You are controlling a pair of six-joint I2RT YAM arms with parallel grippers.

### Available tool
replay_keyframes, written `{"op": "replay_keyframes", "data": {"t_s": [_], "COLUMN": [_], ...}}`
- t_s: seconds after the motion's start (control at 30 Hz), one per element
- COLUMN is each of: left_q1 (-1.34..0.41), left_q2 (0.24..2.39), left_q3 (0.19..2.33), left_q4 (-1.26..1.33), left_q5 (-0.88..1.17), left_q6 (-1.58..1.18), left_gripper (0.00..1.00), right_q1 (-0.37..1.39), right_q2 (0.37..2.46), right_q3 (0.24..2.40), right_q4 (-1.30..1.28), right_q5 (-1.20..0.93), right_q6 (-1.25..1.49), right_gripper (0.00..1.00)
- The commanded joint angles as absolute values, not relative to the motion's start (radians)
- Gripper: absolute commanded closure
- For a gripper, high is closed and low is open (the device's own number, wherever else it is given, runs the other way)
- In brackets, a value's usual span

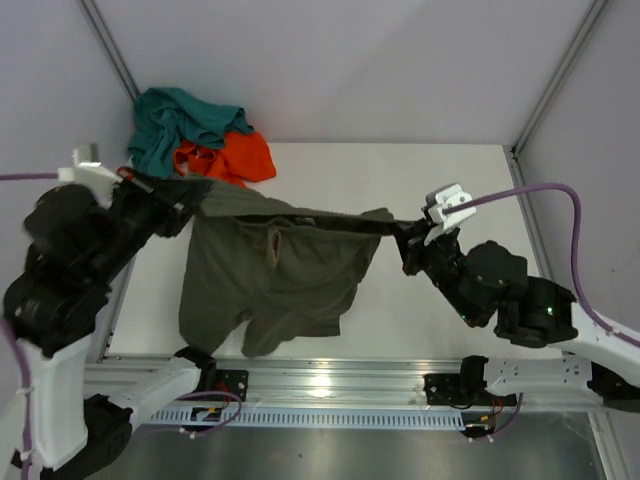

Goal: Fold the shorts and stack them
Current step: Flatten the shorts out

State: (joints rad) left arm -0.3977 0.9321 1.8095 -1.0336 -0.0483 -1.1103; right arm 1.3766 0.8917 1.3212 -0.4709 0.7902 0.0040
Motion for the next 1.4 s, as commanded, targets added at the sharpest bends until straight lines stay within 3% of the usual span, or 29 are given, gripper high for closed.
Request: {"op": "replay_keyframes", "data": {"t_s": [0.0, 0.1, 0.13, 0.33, 0.4, 0.47, 0.53, 0.67, 0.8, 0.83, 0.93, 1.07, 1.23, 1.33, 1.37], "left_q1": [-0.342, -0.321, -0.318, -0.281, -0.27, -0.268, -0.268, -0.261, -0.23, -0.226, -0.21, -0.186, -0.14, -0.12, -0.117], "left_q2": [1.101, 1.213, 1.312, 1.701, 1.882, 1.934, 1.867, 1.61, 1.445, 1.43, 1.433, 1.566, 1.678, 1.648, 1.608], "left_q3": [1.726, 1.755, 1.82, 2.219, 2.513, 2.6, 2.49, 1.948, 1.575, 1.37, 1.173, 0.987, 0.846, 0.77, 0.758], "left_q4": [-0.831, -0.776, -0.779, -0.586, -0.612, -0.621, -0.469, -0.134, 0.093, 0.159, 0.322, 0.451, 0.712, 0.633, 0.597], "left_q5": [-0.009, 0.082, 0.089, 0.329, 0.379, 0.385, 0.405, 0.39, 0.414, 0.42, 0.445, 0.563, 0.698, 0.669, 0.648], "left_q6": [-1.134, -1.141, -1.141, -1.164, -1.169, -1.149, -1.094, -1.068, -1.074, -1.081, -1.104, -1.111, -1.147, -1.063, -1.004], "left_gripper": [1.0, 1.0, 1.0, 1.0, 1.0, 1.0, 1.0, 0.99, 1.0, 0.99, 0.96, 1.0, 0.99, 0.94, 0.84], "right_q1": [1.066, 0.763, 0.591, 0.098, 0.022, 0.017, 0.018, 0.015, 0.014, 0.014, 0.057, 0.231, 0.435, 0.56, 0.605], "right_q2": [0.923, 1.076, 1.118, 1.363, 1.42, 1.471, 1.463, 1.376, 1.261, 1.226, 1.074, 0.905, 0.731, 0.655, 0.641], "right_q3": [1.396, 1.454, 1.494, 1.728, 1.902, 2.009, 2.034, 1.91, 1.593, 1.418, 1.077, 0.795, 0.612, 0.548, 0.528], "right_q4": [-0.431, -0.468, -0.471, -0.448, -0.452, -0.503, -0.464, -0.396, -0.301, -0.238, -0.117, -0.086, -0.126, -0.172, -0.182], "right_q5": [0.704, 0.316, 0.251, -0.127, -0.309, -0.319, -0.337, -0.356, -0.359, -0.351, -0.328, -0.11, 0.033, 0.136, 0.14], "right_q6": [-0.006, 0.072, 0.121, 0.271, 0.337, 0.313, 0.313, 0.322, 0.346, 0.365, 0.402, 0.361, 0.324, 0.321, 0.331], "right_gripper": [1.0, 1.0, 1.0, 1.0, 1.0, 1.0, 1.0, 1.0, 1.0, 1.0, 1.0, 1.0, 1.0, 1.0, 1.0]}}
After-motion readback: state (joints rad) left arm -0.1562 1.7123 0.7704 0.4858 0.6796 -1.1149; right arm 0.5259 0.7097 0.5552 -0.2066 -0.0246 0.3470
